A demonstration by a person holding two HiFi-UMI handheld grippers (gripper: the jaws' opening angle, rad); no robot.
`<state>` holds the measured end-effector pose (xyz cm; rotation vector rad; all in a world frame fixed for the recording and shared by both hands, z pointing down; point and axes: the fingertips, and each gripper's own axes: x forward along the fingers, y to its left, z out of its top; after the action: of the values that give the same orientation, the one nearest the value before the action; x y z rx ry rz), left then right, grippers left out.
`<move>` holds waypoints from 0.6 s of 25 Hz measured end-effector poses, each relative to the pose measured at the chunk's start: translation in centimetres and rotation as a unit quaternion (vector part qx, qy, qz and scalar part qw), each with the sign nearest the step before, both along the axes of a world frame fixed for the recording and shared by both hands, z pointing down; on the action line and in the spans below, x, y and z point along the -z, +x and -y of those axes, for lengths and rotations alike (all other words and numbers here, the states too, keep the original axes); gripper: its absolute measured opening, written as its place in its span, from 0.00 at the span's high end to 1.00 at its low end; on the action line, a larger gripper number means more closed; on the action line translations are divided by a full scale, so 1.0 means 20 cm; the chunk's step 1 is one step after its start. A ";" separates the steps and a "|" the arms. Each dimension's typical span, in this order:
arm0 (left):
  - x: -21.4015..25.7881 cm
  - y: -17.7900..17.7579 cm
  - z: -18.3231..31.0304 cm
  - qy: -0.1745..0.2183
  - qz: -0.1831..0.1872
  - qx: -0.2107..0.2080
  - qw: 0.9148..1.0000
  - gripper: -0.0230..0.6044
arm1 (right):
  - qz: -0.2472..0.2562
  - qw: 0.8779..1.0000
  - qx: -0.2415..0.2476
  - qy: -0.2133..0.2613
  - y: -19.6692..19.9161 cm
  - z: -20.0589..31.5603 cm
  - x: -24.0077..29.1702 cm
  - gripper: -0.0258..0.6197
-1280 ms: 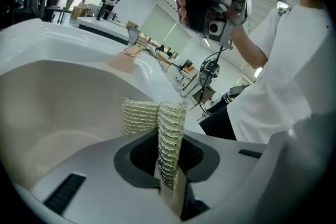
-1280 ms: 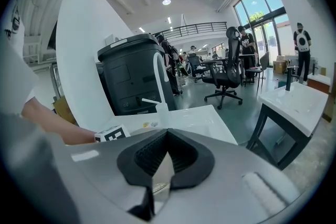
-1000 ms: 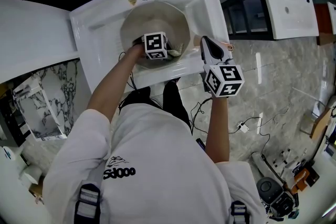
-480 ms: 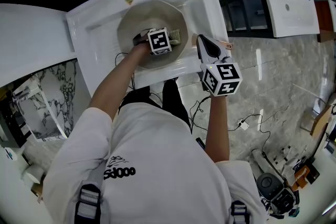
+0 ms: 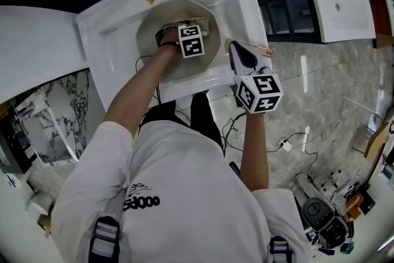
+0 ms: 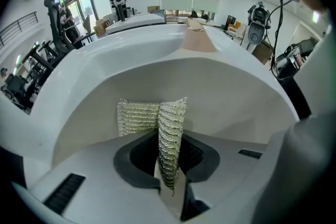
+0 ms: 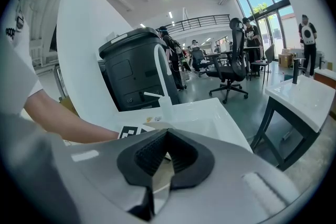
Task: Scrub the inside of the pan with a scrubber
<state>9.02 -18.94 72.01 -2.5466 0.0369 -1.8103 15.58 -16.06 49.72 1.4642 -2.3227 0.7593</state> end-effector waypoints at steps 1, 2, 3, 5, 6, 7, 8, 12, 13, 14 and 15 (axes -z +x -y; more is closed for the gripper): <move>-0.01 -0.02 0.03 0.013 0.009 -0.003 1.000 0.86 | 0.001 1.000 0.000 0.000 0.00 0.00 0.00 0.95; -0.01 -0.04 0.05 0.024 0.019 -0.007 0.999 0.86 | 0.002 1.000 0.000 0.000 0.00 0.00 0.00 0.95; -0.02 -0.06 0.08 0.035 0.029 -0.009 0.999 0.86 | 0.004 1.000 0.000 0.000 -0.01 0.00 0.00 0.95; -0.02 -0.09 0.13 0.051 0.044 -0.006 0.998 0.86 | 0.008 1.000 0.001 0.001 -0.01 0.01 0.00 0.95; -0.02 -0.11 0.16 0.057 0.048 -0.001 0.997 0.86 | 0.009 1.000 0.002 0.001 -0.01 0.01 0.00 0.95; -0.01 -0.13 0.20 0.064 0.050 0.005 0.997 0.86 | 0.010 1.000 0.003 0.001 -0.02 0.01 0.00 0.95; 0.01 -0.14 0.23 0.071 0.051 0.011 0.996 0.86 | 0.009 1.000 0.004 0.000 -0.02 0.01 0.00 0.95; 0.08 -0.20 0.33 0.095 0.051 0.032 0.994 0.86 | 0.007 1.000 0.009 -0.003 -0.04 0.02 0.00 0.95; 0.08 -0.22 0.34 0.099 0.052 0.037 0.993 0.86 | 0.008 1.000 0.011 -0.002 -0.05 0.02 0.00 0.95; 0.09 -0.24 0.36 0.101 0.053 0.043 0.992 0.86 | 0.007 1.000 0.013 -0.002 -0.06 0.02 0.00 0.95; 0.09 -0.26 0.37 0.103 0.053 0.050 0.992 0.86 | 0.007 1.000 0.015 -0.002 -0.07 0.03 0.00 0.95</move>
<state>3.79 -26.36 70.19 -2.3432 0.3392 -1.8640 14.26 -16.57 49.70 1.4229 -2.3474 0.7672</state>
